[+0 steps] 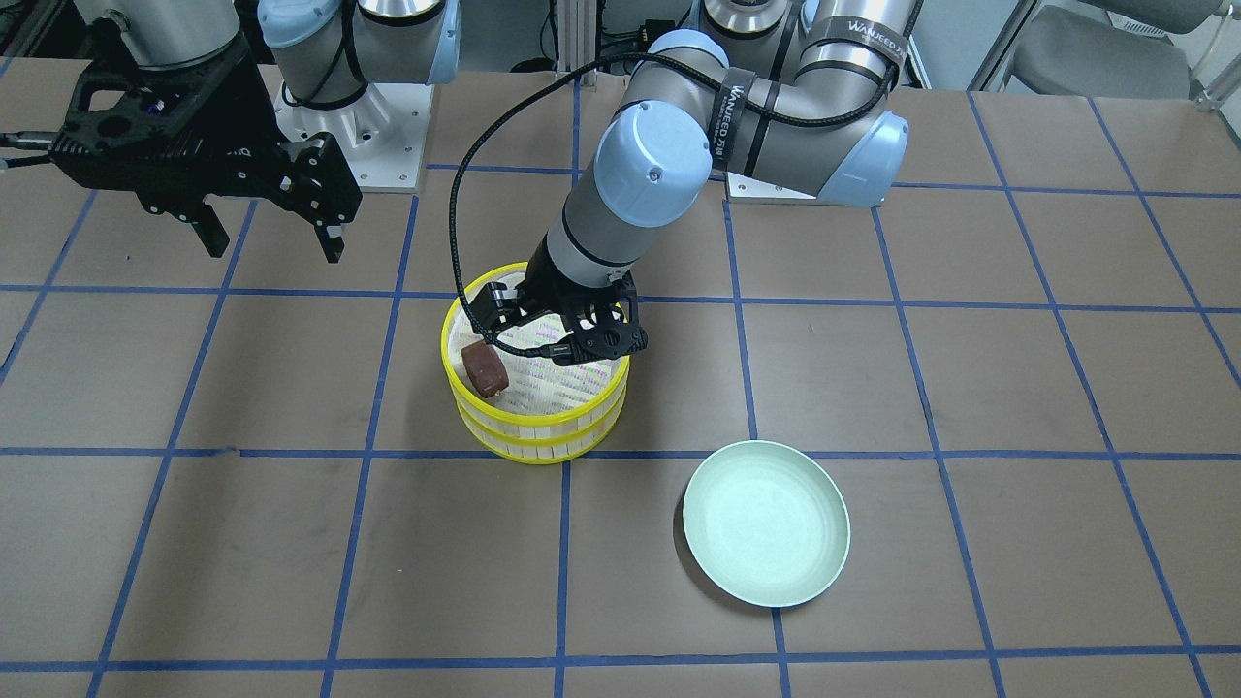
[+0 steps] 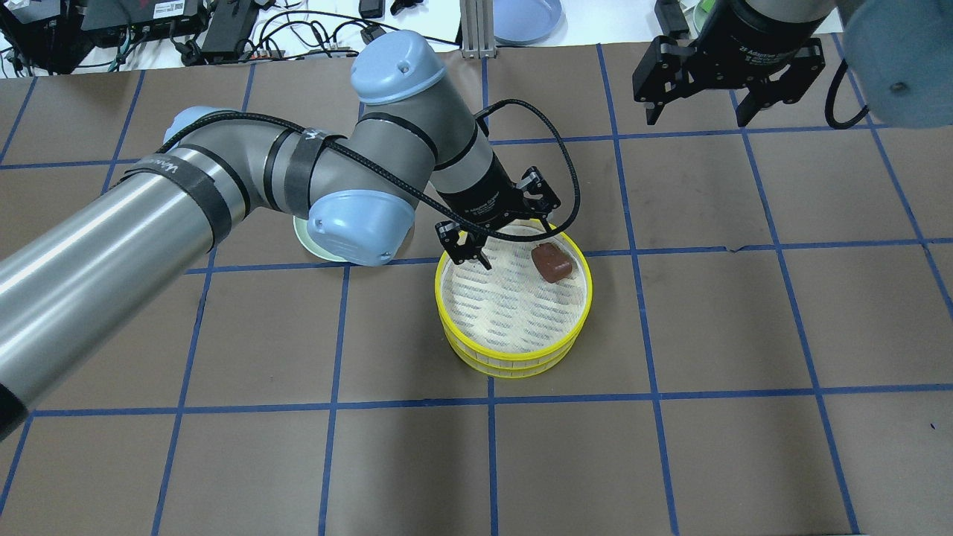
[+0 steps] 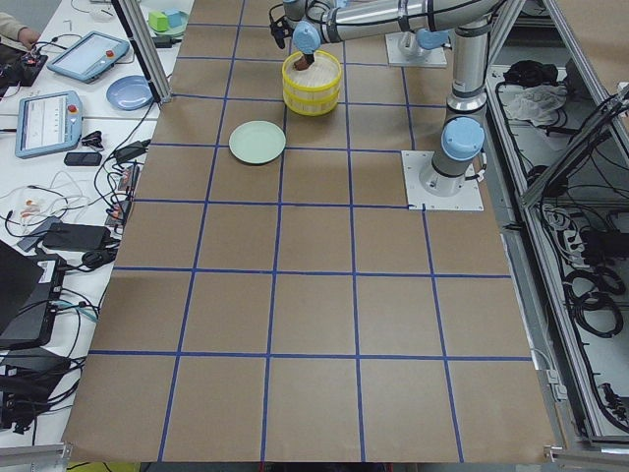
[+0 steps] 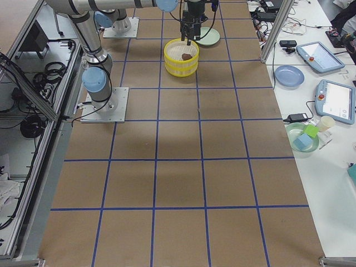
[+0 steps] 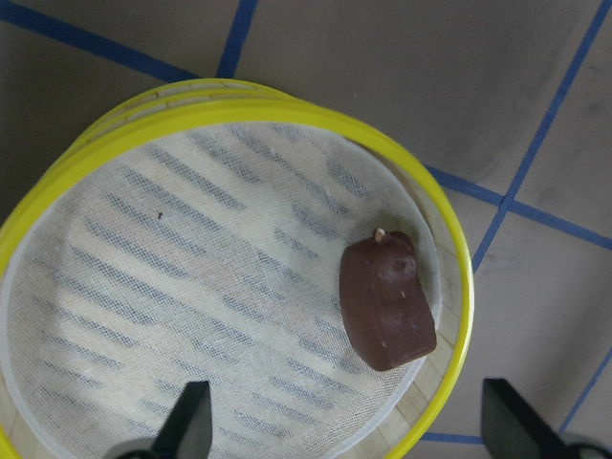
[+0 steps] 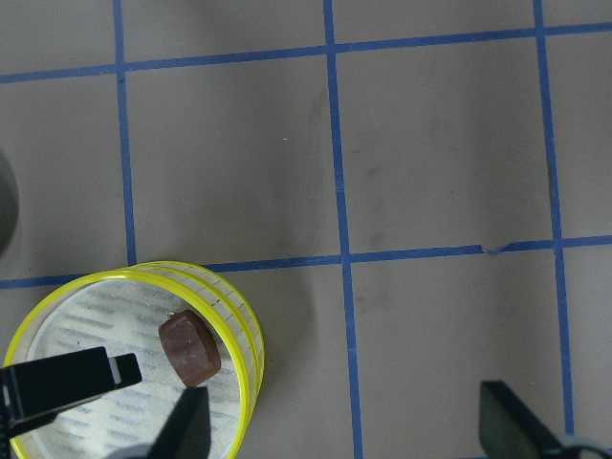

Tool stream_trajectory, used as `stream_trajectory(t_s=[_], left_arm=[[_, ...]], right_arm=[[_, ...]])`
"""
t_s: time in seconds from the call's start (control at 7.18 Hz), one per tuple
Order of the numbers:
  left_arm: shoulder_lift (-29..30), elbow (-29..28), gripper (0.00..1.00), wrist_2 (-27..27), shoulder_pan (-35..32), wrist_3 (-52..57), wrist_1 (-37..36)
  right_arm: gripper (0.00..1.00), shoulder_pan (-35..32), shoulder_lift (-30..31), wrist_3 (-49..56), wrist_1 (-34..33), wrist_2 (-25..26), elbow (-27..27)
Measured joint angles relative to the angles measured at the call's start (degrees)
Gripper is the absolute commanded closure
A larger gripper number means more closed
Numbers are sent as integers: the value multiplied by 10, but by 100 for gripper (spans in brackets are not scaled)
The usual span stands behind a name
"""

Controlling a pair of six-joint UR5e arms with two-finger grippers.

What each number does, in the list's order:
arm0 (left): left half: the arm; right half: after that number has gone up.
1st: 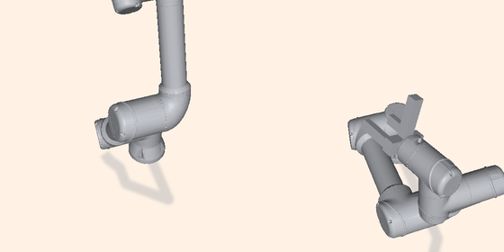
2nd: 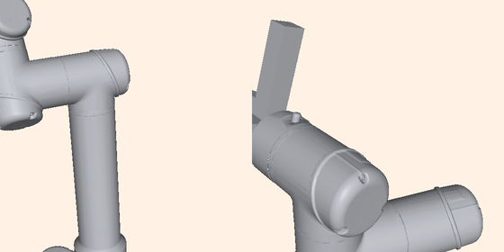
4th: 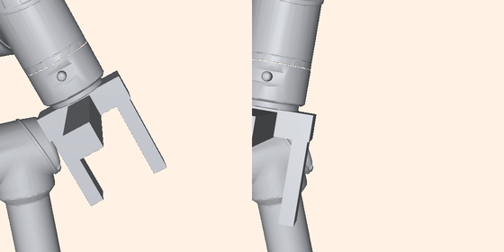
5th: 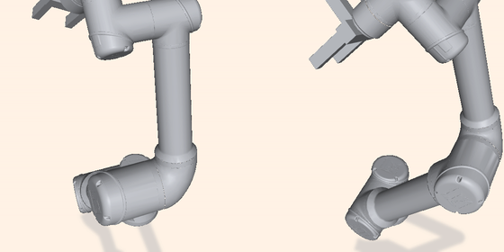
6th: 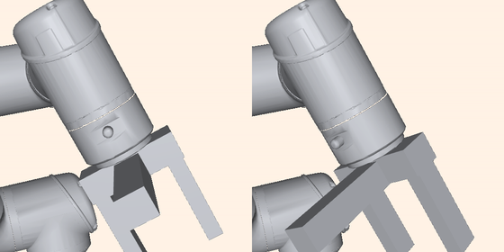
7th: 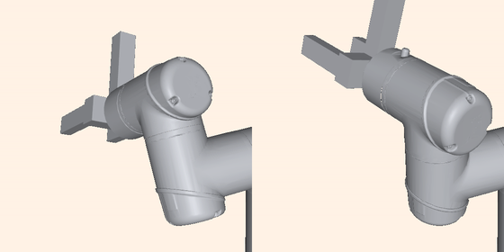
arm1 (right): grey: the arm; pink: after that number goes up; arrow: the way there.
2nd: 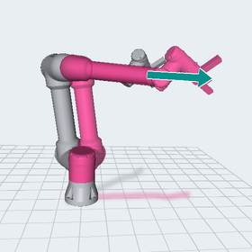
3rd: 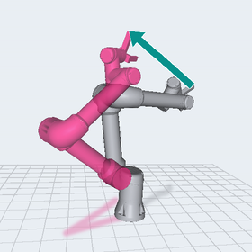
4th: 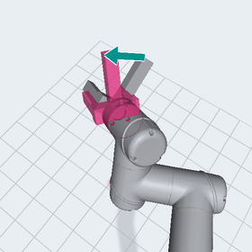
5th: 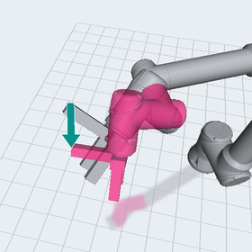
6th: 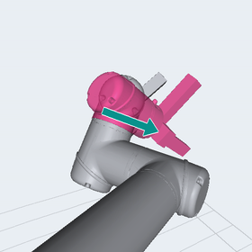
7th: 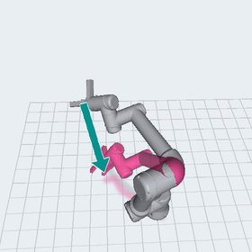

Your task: Place buns in different layers of steamer

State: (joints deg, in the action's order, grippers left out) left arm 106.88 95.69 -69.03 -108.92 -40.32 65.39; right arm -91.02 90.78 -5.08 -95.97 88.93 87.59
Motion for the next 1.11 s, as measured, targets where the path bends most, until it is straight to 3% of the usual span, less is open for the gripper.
stream_trajectory(t_s=[0.28, 0.7, 1.11], left_arm=[[-9, -10, 0, -41, 56, 125, 16], [-48, -42, 0, -140, 163, 368, 99], [-116, -87, 0, -212, 195, 425, 189]], right_arm=[[0, -1, 19, -3, 1, -6, 5], [0, -1, 44, 1, -3, 1, 22], [0, 1, 37, -2, 9, 9, 23]])
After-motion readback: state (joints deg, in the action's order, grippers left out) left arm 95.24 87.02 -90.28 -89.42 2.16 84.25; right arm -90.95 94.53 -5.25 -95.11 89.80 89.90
